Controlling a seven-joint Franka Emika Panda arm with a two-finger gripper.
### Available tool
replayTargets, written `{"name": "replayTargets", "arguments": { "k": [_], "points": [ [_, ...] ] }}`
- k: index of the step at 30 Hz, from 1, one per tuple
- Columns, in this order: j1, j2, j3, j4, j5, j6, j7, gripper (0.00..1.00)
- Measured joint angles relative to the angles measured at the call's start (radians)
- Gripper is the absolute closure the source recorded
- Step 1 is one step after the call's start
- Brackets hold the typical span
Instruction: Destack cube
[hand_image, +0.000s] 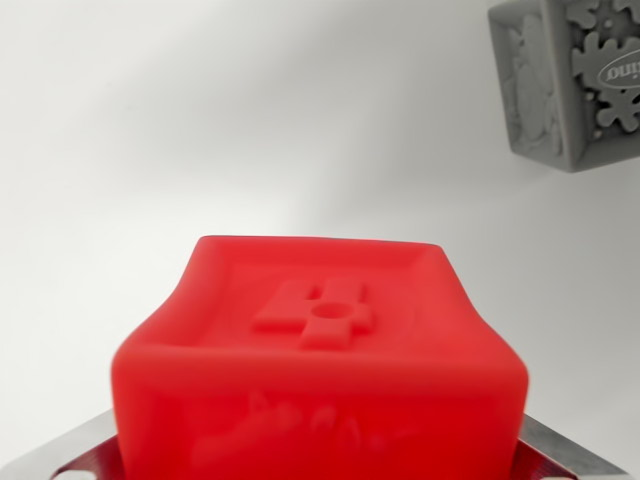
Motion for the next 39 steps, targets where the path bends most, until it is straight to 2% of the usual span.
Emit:
{"name": "replayTargets", "arguments": {
  "k": [18,26,39],
  "points": [
    [0.056,0.015,0.007,-0.009,0.002,0.025,0.143,1.00],
    [0.056,0.074,0.012,-0.006,0.016,0.074,0.144,1.00],
    [0.042,0.163,0.030,0.011,0.032,0.147,0.132,1.00]
  ]
}}
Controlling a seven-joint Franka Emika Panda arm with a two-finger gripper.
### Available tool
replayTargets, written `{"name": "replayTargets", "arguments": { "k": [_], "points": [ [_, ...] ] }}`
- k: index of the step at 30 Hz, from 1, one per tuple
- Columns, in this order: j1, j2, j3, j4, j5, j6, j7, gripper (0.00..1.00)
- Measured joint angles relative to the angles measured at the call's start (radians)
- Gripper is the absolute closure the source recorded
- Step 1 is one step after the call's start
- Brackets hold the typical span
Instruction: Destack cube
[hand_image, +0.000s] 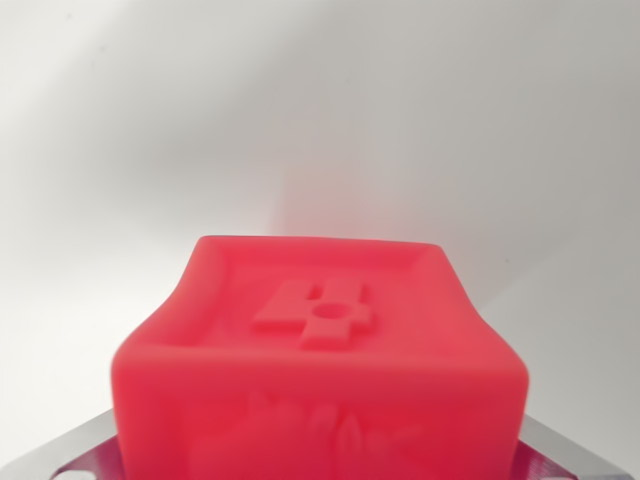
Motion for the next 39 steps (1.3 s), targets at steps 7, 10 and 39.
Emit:
{"name": "replayTargets", "arguments": {
  "k": [7,10,39],
  "points": [
    [-0.010,0.037,0.011,0.010,0.003,0.028,-0.003,1.00],
    [-0.013,0.048,0.014,0.013,0.003,0.036,-0.003,1.00],
    [-0.023,0.079,0.025,0.024,0.003,0.059,-0.003,0.00]
  ]
}}
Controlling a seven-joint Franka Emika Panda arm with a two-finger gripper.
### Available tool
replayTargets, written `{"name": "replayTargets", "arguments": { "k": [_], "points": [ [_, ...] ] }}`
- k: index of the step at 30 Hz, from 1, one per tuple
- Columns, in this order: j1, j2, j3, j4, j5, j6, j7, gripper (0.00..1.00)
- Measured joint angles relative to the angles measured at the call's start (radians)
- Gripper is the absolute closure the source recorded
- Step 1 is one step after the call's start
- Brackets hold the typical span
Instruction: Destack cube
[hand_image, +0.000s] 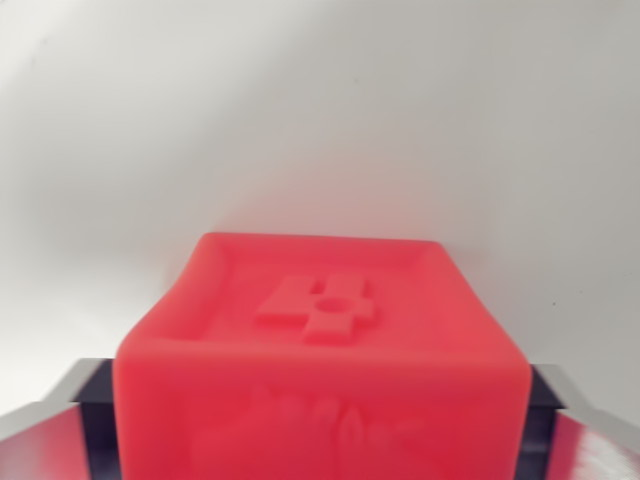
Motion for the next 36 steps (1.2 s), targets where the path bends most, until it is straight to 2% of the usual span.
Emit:
{"name": "replayTargets", "arguments": {
  "k": [23,29,36],
  "points": [
    [0.000,-0.002,0.000,0.000,0.000,-0.001,0.000,0.00],
    [0.002,-0.023,-0.003,-0.006,0.000,-0.014,0.001,0.00],
    [0.010,-0.068,-0.011,-0.018,-0.002,-0.045,0.002,0.00]
  ]
}}
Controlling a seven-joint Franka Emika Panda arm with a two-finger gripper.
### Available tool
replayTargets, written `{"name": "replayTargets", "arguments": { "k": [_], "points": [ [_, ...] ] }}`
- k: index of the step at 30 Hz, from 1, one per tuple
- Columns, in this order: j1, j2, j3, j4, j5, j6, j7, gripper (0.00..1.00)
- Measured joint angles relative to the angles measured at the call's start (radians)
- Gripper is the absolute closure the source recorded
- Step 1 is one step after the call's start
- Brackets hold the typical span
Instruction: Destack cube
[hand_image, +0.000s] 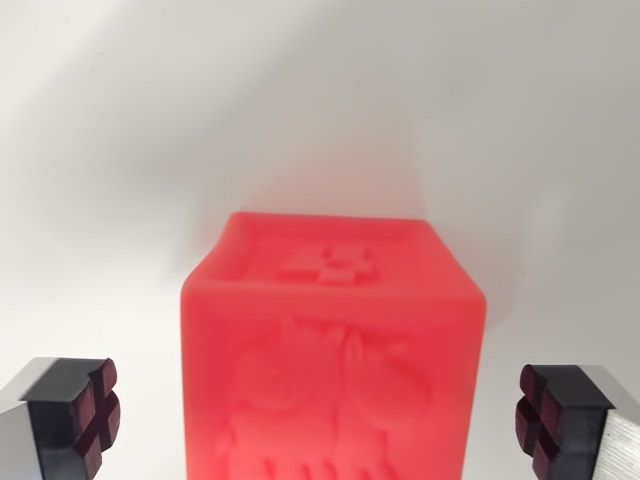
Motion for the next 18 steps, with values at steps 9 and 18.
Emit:
{"name": "replayTargets", "arguments": {
  "k": [9,18],
  "points": [
    [0.010,-0.073,-0.013,-0.015,-0.012,-0.056,0.008,0.00],
    [0.019,-0.157,-0.027,-0.027,-0.030,-0.127,0.019,0.00]
  ]
}}
